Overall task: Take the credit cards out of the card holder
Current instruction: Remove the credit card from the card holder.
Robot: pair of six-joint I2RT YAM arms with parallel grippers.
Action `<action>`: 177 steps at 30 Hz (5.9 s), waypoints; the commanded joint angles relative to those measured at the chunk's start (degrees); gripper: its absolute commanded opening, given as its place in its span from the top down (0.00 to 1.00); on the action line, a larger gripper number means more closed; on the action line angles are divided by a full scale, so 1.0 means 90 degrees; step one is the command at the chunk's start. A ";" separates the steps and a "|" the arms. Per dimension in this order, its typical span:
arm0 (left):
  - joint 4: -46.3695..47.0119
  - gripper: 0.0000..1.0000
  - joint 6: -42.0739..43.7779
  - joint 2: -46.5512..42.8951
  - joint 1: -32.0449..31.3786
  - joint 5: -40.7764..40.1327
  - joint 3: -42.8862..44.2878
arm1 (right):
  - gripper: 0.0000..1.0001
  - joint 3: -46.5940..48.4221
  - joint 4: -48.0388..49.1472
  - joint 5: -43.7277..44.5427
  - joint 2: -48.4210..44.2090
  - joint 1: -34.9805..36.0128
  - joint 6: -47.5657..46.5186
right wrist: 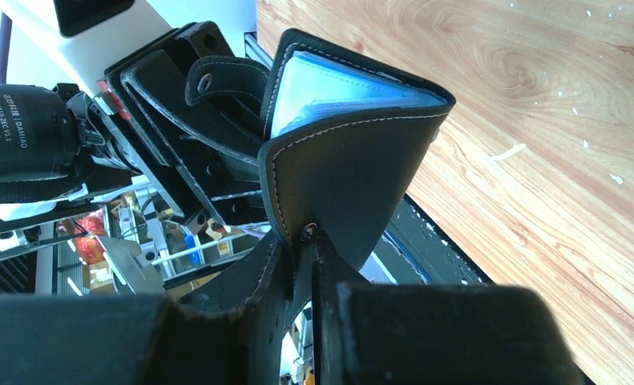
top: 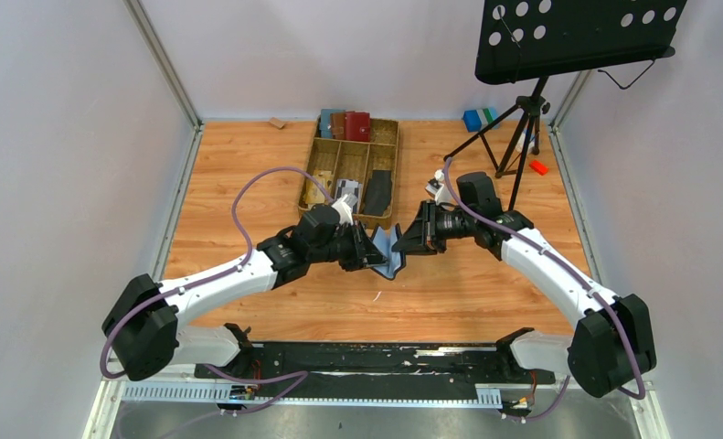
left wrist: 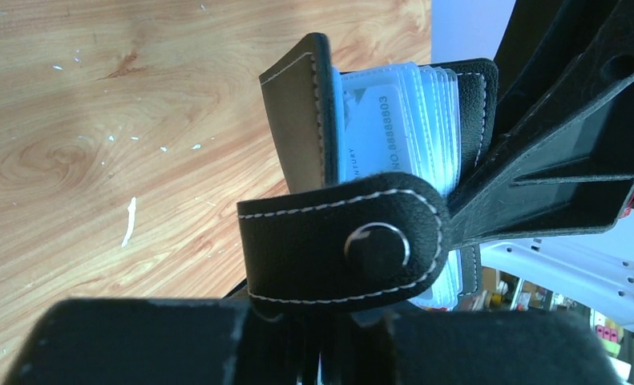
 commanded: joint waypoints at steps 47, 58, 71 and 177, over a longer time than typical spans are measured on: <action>0.0660 0.68 -0.0274 -0.0177 -0.0056 0.0118 -0.0103 | 1.00 0.0490 -0.0294 0.0010 -0.0101 0.0031 -0.0197; 0.0550 0.74 -0.0330 -0.0324 -0.0047 -0.0047 -0.0209 | 1.00 0.0404 -0.0718 0.0263 -0.0218 -0.0260 -0.0368; 0.0309 1.00 -0.0421 -0.0785 0.0108 -0.0362 -0.0453 | 0.93 0.0264 -0.1120 0.0488 -0.0458 -0.0684 -0.0679; 0.4931 1.00 -0.2384 -0.1637 0.0275 -0.0111 -0.2116 | 0.60 -0.0022 0.0914 -0.0167 -0.0294 -0.0092 0.0721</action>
